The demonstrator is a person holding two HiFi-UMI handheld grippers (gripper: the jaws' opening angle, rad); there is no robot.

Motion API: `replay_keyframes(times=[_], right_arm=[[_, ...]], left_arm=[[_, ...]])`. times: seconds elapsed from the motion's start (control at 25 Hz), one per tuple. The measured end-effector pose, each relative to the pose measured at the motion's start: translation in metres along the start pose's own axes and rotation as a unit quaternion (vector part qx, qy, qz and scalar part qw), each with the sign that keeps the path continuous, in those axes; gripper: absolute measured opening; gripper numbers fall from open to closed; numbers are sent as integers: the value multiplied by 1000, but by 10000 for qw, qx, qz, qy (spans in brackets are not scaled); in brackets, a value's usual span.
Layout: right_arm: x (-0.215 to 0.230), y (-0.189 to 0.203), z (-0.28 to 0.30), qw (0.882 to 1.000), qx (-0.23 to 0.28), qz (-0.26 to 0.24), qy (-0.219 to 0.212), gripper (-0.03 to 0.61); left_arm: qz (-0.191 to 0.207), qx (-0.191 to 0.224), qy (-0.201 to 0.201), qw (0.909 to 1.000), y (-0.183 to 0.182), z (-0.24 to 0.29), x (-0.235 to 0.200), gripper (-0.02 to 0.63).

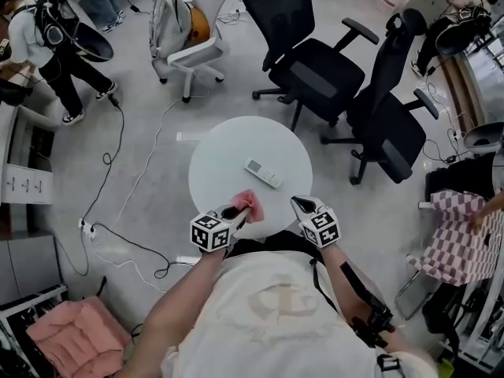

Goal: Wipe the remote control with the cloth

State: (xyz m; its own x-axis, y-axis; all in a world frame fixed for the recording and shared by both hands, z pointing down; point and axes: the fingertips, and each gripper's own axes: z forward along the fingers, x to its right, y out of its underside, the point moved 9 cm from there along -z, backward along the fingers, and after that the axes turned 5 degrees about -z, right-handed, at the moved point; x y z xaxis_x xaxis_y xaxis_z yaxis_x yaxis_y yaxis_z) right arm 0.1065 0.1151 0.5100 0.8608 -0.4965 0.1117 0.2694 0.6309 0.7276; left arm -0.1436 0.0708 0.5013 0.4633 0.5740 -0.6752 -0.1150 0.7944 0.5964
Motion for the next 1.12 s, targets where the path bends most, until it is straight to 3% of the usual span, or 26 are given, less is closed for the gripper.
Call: replay_keyframes(times=[0.64, 0.88, 1.12], right_arm=[[25, 11, 79, 9960, -744, -471, -143, 14], [32, 16, 103, 9905, -1145, -714, -248, 170], [46, 24, 131, 9857, -1383, -898, -357, 252]], left_arm=[[-170, -734, -266, 9968, -20, 56, -25, 18], [-178, -979, -299, 9946, -34, 77, -33, 19], [-232, -1164, -350, 9923, -46, 104, -50, 18]])
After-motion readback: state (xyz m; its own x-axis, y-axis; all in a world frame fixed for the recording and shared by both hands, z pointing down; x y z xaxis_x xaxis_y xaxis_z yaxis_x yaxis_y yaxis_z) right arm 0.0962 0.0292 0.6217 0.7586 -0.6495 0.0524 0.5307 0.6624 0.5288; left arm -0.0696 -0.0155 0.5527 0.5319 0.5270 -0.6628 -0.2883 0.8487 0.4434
